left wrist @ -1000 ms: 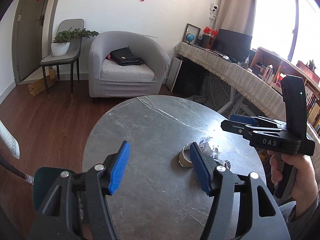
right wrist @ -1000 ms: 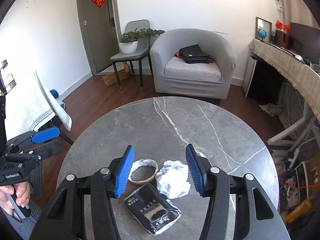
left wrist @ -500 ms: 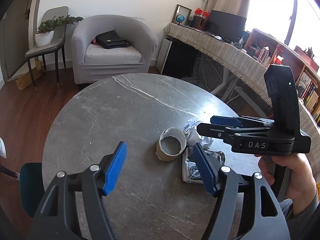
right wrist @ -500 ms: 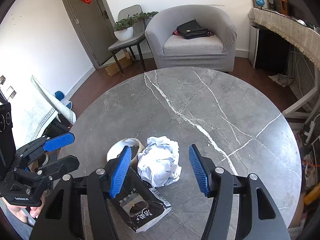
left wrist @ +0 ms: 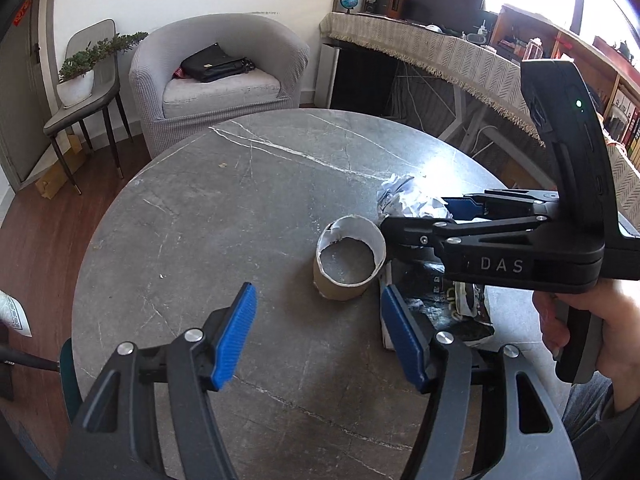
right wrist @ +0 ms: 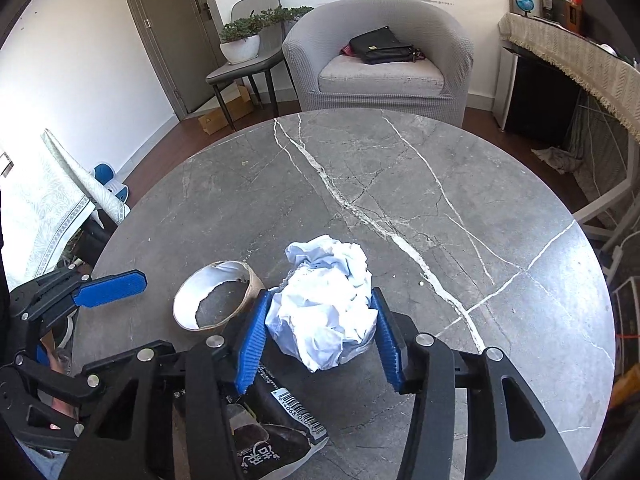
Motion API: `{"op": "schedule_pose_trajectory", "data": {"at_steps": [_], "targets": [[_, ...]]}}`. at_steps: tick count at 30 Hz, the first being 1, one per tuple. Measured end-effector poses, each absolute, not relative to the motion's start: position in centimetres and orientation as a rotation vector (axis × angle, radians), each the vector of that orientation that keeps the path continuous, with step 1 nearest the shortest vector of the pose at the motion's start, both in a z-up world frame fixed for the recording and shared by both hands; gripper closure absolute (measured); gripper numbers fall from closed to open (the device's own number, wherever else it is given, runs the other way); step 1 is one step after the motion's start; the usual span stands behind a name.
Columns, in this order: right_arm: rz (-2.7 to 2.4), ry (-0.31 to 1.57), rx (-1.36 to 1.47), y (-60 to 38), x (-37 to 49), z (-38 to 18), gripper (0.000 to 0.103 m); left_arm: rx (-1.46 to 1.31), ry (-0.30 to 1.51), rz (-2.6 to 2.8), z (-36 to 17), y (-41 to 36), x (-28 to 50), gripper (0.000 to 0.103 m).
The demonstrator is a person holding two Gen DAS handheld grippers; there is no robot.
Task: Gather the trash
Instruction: 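Grasp the cardboard tube with the left tool while the right grasps a paper ball, then carry the tube and paper ball to the green bin and open the left tool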
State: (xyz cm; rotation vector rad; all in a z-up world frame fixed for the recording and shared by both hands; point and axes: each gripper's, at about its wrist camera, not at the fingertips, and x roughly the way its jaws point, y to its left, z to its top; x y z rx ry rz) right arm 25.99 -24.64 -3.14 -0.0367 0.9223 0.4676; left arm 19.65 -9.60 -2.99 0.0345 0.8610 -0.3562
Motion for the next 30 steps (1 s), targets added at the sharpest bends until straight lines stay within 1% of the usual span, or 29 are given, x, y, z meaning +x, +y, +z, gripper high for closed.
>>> {"op": "schedule_pose_trajectory", "data": {"at_steps": [4, 14, 17, 20, 22, 30], "targets": [[0.476, 0.911, -0.021, -25.1, 25.9, -2.7, 0.054, 0.042, 0.872, -0.361, -3.4, -10.1, 20.3, 0.039], [0.458, 0.848, 0.062, -28.9, 25.1, -0.4, 0.054, 0.032, 0.878, -0.380, -4.2, -11.2, 22.0, 0.040], [0.449, 0.838, 0.067, -29.7, 25.0, -0.1, 0.054, 0.028, 0.881, -0.388, -4.2, -11.6, 22.3, 0.043], [0.444, 0.838, 0.071, -30.1, 25.1, 0.0, 0.054, 0.026, 0.885, -0.395, -4.3, -11.9, 22.4, 0.050], [0.444, 0.839, 0.072, -30.3, 25.0, 0.0, 0.054, 0.039, 0.884, -0.392, -4.3, -12.3, 22.5, 0.056], [0.452, 0.826, 0.050, -30.0, 24.7, 0.5, 0.054, 0.027, 0.862, -0.383, -3.8, -12.1, 22.2, 0.058]]}}
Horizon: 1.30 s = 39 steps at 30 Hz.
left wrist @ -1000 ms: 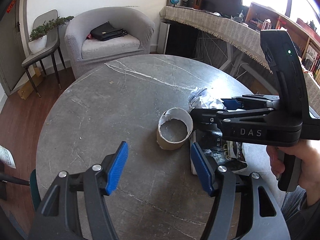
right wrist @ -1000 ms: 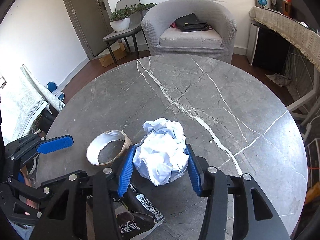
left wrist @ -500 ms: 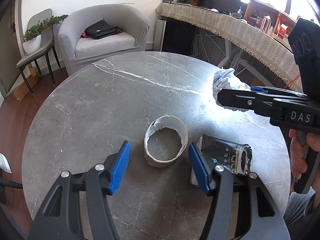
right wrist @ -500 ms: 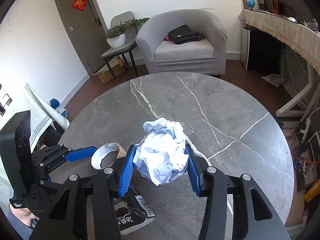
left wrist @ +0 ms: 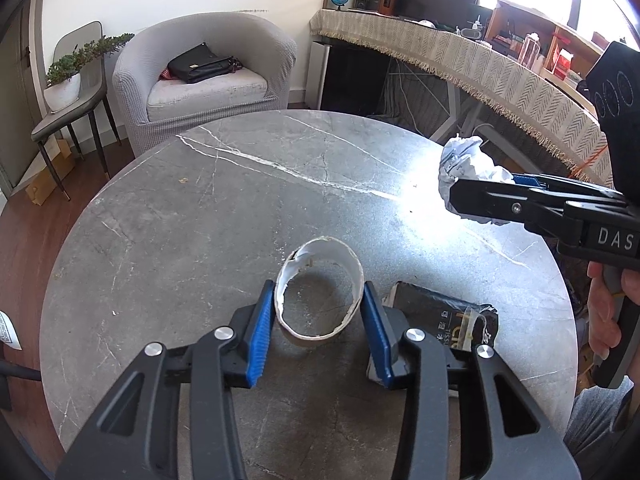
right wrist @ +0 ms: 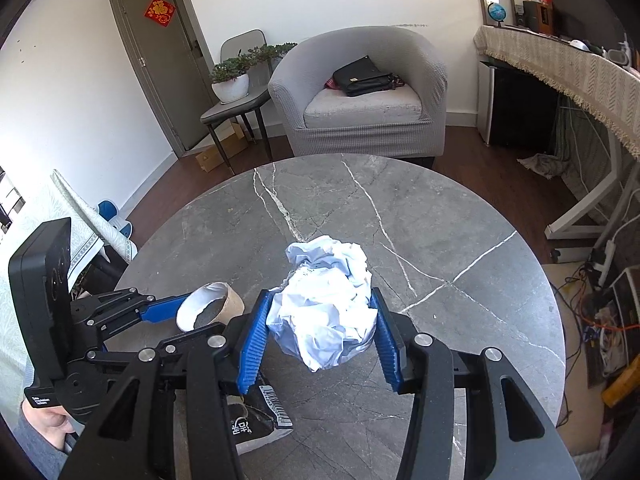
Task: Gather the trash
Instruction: 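Carry the tube and paper ball to the green bin and open the left tool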
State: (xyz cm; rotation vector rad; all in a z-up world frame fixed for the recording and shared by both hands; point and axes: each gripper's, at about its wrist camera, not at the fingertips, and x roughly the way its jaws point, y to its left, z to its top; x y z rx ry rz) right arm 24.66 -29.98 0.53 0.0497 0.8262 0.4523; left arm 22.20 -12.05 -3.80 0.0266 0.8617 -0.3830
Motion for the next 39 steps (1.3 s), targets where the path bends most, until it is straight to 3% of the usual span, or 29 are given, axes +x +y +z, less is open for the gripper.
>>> {"op": "schedule_pose_trajectory", "data": {"at_steps": [39], "targets": [[0.669, 0.854, -0.069, -10.4, 23.6, 0.7, 0.054, -0.100, 0.757, -0.105, 0.6, 6.4, 15.4, 0.057]]}}
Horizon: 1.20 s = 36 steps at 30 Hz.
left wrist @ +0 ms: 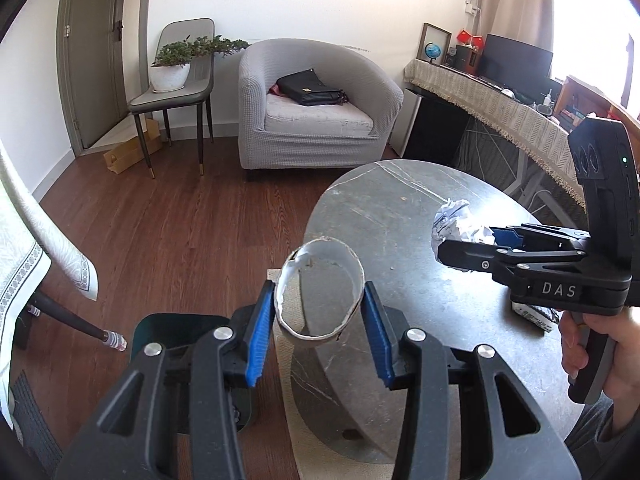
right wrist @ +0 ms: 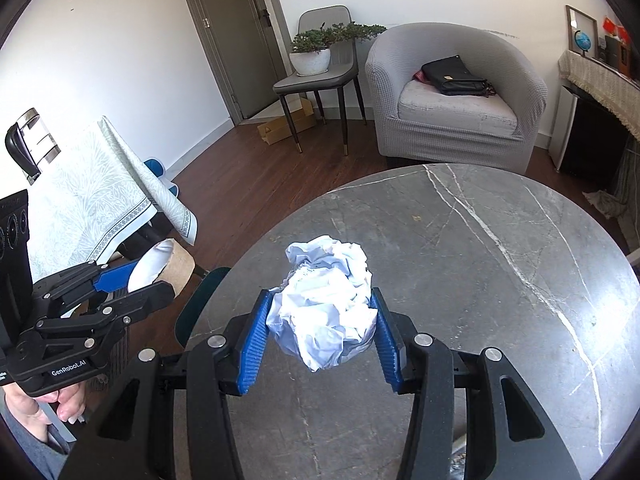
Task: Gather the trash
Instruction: 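Carry the tube and paper ball to the green bin and open the left tool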
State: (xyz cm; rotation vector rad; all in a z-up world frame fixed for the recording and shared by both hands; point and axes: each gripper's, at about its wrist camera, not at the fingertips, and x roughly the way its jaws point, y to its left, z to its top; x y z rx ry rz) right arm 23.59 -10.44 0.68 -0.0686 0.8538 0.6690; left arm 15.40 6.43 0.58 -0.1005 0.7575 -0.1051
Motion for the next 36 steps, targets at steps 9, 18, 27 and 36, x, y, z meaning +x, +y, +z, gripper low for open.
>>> {"op": "schedule_pose_trajectory", "data": {"at_steps": [9, 18, 27, 36], "targets": [[0.728, 0.863, -0.103, -5.5, 22.8, 0.4, 0.054, -0.125, 0.778, -0.021, -0.5, 11.6, 13.7, 0.057], [0.820, 0.881, -0.172, -0.3, 20.0, -0.8, 0.054, -0.144, 0.868, 0.075, -4.4, 17.3, 12.8, 0.057], [0.876, 0.913, -0.270, 5.4, 17.2, -3.0, 0.054, -0.226, 0.959, 0.134, -9.2, 22.4, 12.6, 0.057], [0.878, 0.959, -0.280, 8.9, 15.6, -4.6, 0.054, -0.322, 1.031, 0.158, -13.6, 24.4, 13.8, 0.057]]}}
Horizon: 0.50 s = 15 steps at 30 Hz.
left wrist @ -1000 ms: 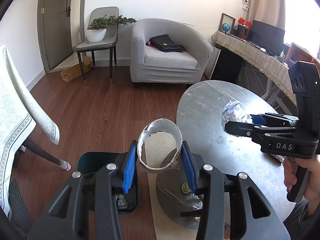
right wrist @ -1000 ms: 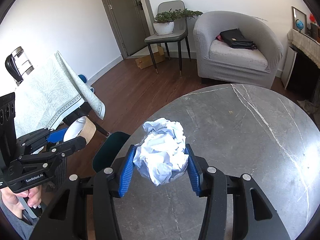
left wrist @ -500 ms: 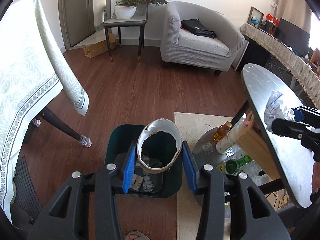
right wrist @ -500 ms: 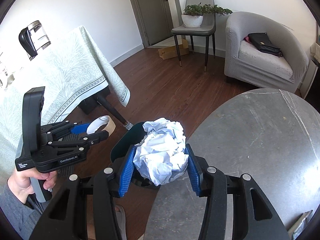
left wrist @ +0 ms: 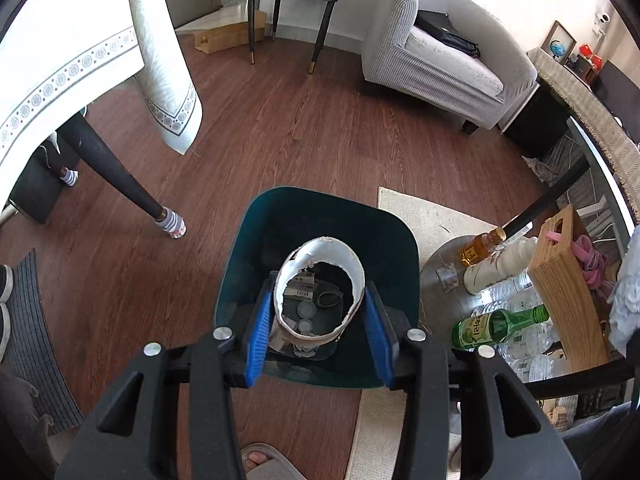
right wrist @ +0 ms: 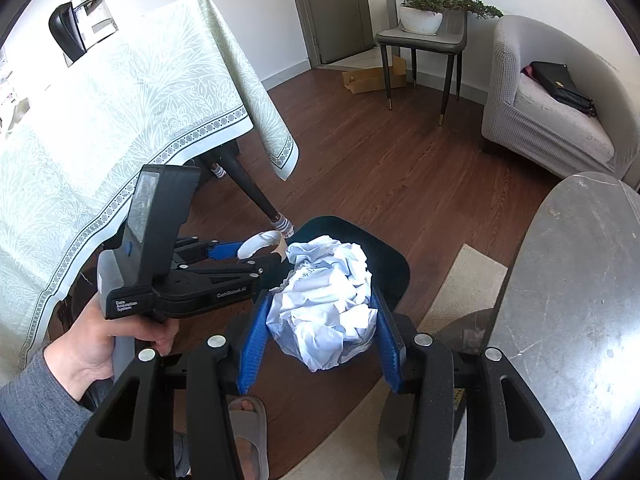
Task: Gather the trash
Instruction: 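Carry the tube and paper ball to the green bin and open the left tool, then open the right tool to drop the paper ball into the bin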
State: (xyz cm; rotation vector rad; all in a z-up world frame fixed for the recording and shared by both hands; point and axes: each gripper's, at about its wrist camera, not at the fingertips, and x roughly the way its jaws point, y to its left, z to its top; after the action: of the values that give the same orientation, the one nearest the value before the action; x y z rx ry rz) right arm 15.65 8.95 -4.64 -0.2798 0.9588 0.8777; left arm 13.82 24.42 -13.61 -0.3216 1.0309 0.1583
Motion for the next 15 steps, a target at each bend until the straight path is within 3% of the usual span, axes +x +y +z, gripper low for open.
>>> {"op": "schedule_pose_trajectory", "data": {"at_steps": [8, 15], "targets": [[0.838, 0.972, -0.348, 11.2, 15.6, -5.6, 0.054, -0.370, 1.090, 0.146, -16.1, 24.8, 14.3, 0.054], [0.823, 0.993, -0.372, 13.4, 15.9, -7.0, 0.054, -0.393, 1.049, 0.155, -14.9, 26.7, 12.4, 0.050]]}}
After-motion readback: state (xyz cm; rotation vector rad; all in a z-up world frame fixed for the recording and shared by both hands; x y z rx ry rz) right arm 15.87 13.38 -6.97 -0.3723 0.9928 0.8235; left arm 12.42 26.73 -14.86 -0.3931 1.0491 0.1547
